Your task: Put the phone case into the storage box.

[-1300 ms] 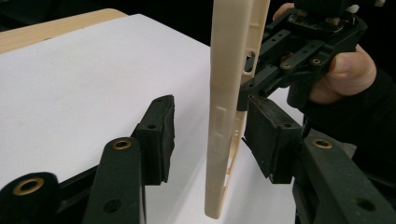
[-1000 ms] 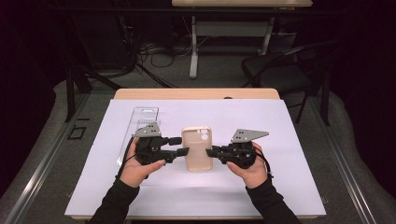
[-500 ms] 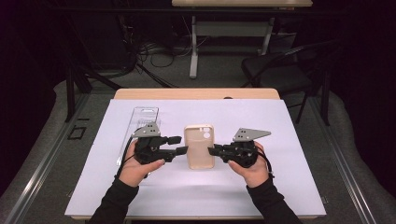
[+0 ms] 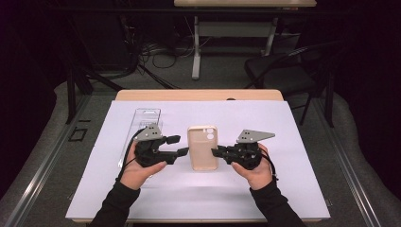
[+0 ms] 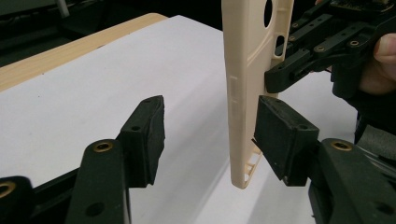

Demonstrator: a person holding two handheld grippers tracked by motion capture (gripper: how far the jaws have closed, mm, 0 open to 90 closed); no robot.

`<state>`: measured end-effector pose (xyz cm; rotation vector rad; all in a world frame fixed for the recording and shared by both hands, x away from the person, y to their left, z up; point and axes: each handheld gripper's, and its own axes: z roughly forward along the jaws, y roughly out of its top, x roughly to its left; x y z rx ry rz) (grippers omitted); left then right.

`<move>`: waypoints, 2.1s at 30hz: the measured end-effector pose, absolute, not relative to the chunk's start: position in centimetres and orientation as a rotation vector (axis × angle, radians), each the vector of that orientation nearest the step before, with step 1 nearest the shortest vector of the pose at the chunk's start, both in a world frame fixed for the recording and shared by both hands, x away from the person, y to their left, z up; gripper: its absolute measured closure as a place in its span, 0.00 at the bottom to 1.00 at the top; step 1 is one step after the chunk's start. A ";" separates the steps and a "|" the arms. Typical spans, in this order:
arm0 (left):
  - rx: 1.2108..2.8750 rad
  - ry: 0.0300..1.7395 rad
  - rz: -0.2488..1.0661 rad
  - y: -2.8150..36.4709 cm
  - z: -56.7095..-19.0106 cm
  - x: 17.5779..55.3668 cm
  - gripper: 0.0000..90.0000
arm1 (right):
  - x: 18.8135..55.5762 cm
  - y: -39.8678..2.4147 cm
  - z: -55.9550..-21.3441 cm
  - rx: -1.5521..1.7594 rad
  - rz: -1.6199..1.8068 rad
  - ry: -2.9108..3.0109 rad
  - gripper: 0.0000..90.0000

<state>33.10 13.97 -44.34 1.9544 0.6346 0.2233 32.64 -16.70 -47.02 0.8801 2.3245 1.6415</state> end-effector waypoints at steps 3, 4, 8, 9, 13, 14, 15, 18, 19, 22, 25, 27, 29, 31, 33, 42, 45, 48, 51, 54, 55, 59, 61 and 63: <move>1.970 0.639 0.244 13.8 -44.3 33.1 0.40 | 32.6 -16.7 -47.0 0.886 1.641 2.318 0.90; 1.979 0.642 0.253 13.8 -44.3 33.0 0.39 | 32.6 -16.7 -47.1 0.889 1.642 2.317 0.90; 1.998 0.645 0.295 13.5 -44.3 32.9 0.31 | 32.6 -16.7 -47.1 0.895 1.638 2.312 0.90; 2.001 0.645 0.301 13.5 -44.3 32.9 0.30 | 32.6 -16.7 -47.1 0.895 1.636 2.311 0.90; 2.007 0.667 0.326 13.4 -44.2 33.0 0.23 | 32.7 -16.7 -47.1 0.900 1.630 2.313 0.90; 2.011 0.671 0.329 13.5 -44.2 33.0 0.21 | 32.7 -16.7 -47.2 0.900 1.630 2.309 0.90; 2.010 0.678 0.335 13.5 -44.2 32.9 0.19 | 32.7 -16.7 -47.2 0.901 1.628 2.308 0.90; 2.005 0.687 0.353 13.5 -44.1 32.9 0.16 | 32.7 -16.6 -47.2 0.911 1.618 2.310 0.90; 2.005 0.692 0.363 13.5 -44.0 32.8 0.14 | 32.7 -16.6 -47.3 0.913 1.616 2.306 0.90; 2.032 0.706 0.469 13.2 -43.8 32.5 0.11 | 32.6 -16.4 -47.5 0.932 1.601 2.297 0.90; 2.045 0.711 0.512 13.1 -43.7 32.3 0.11 | 32.6 -16.4 -47.6 0.949 1.598 2.287 0.90; 2.049 0.711 0.542 12.9 -43.6 32.2 0.11 | 32.5 -16.2 -47.7 0.959 1.590 2.280 0.90; 2.056 0.706 0.556 12.8 -43.6 32.1 0.10 | 32.4 -16.0 -47.9 0.972 1.576 2.267 0.90; 2.056 0.709 0.567 12.7 -43.6 32.0 0.10 | 32.4 -15.9 -47.9 0.981 1.575 2.264 0.90; 2.061 0.708 0.579 12.6 -43.6 31.9 0.10 | 32.3 -15.8 -48.0 0.986 1.566 2.255 0.90; 2.077 0.701 0.638 12.3 -43.4 31.7 0.10 | 31.8 -14.9 -48.7 1.028 1.536 2.216 0.90; 2.078 0.699 0.653 12.3 -43.3 31.6 0.10 | 31.6 -14.5 -49.0 1.031 1.532 2.216 0.90; 2.080 0.693 0.665 12.2 -43.3 31.5 0.10 | 31.5 -14.2 -49.2 1.040 1.528 2.214 0.90; 2.077 0.690 0.679 12.1 -43.2 31.3 0.10 | 31.4 -13.9 -49.5 1.043 1.531 2.213 0.90; 2.080 0.683 0.691 11.9 -43.2 31.2 0.10 | 31.3 -13.6 -49.7 1.041 1.523 2.223 0.90; 2.083 0.680 0.694 11.8 -43.2 31.2 0.10 | 31.2 -13.5 -49.8 1.042 1.520 2.228 0.90; 2.087 0.673 0.701 11.7 -43.2 31.1 0.10 | 31.1 -13.0 -50.1 1.035 1.510 2.241 0.90; 2.084 0.672 0.709 11.6 -43.2 31.0 0.10 | 31.0 -12.9 -50.2 1.037 1.512 2.240 0.90; 2.083 0.670 0.708 11.6 -43.2 31.0 0.10 | 31.0 -12.8 -50.3 1.035 1.509 2.241 0.90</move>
